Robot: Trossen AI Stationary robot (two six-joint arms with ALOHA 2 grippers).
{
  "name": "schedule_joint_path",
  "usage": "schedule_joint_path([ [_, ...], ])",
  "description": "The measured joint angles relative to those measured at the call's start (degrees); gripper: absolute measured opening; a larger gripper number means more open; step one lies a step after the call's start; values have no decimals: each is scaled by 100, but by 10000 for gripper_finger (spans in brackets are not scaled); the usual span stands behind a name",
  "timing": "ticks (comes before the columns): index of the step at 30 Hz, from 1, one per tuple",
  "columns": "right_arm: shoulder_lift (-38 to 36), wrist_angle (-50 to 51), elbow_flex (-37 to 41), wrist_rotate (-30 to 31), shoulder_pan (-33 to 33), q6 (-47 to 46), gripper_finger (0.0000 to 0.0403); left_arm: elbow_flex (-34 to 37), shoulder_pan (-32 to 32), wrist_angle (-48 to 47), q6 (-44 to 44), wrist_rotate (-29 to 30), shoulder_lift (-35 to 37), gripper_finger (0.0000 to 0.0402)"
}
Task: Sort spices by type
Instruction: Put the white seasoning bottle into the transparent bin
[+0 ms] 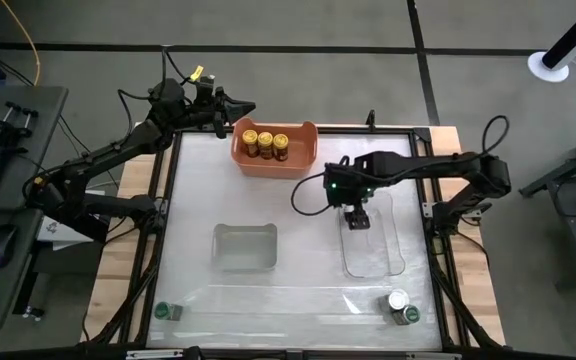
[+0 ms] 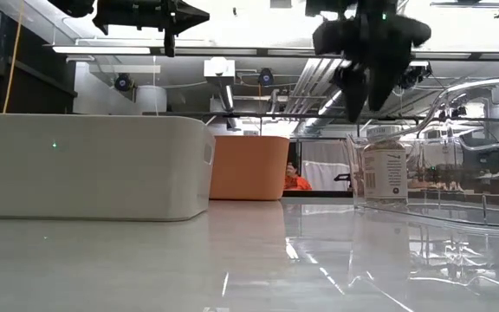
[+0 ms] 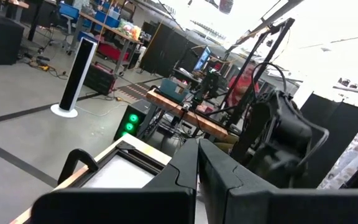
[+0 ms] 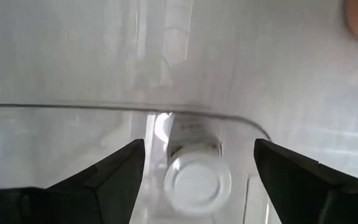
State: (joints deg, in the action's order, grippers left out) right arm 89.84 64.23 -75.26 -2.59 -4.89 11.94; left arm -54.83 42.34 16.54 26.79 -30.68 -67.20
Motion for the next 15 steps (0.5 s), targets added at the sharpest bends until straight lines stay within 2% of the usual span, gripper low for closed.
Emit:
schedule_joint_path([
  [3, -215, 311, -198, -157, 0, -531, 298, 0, -1, 1, 0, 0, 0, 0],
  [6, -601, 472, -188, -486, 42, -1468, 299, 0, 1, 0, 1, 0, 1, 0],
  [11, -1283, 844, -42, -1081, 429, -3581, 299, 0, 0, 0, 170, -15, 0, 0],
  [15, -1613, 1090, 120, -1508, 1113, -5392, 299, 0, 0, 1, 318, -64, 0, 0],
])
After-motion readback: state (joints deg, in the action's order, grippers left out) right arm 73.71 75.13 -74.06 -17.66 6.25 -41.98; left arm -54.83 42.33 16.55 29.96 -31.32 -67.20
